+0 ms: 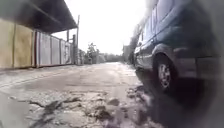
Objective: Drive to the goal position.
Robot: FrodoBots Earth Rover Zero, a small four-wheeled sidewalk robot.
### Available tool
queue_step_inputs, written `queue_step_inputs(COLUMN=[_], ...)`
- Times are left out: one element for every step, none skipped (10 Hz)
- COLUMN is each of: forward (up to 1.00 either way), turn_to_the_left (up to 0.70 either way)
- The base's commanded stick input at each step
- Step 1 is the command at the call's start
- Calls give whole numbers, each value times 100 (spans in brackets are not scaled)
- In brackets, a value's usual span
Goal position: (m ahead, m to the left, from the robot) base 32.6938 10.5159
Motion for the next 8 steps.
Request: queue_step_inputs(forward=[100,100,100,100,100,100,100,100], turn_to_the_left=[-40,-29,0,0,0,0,0,0])
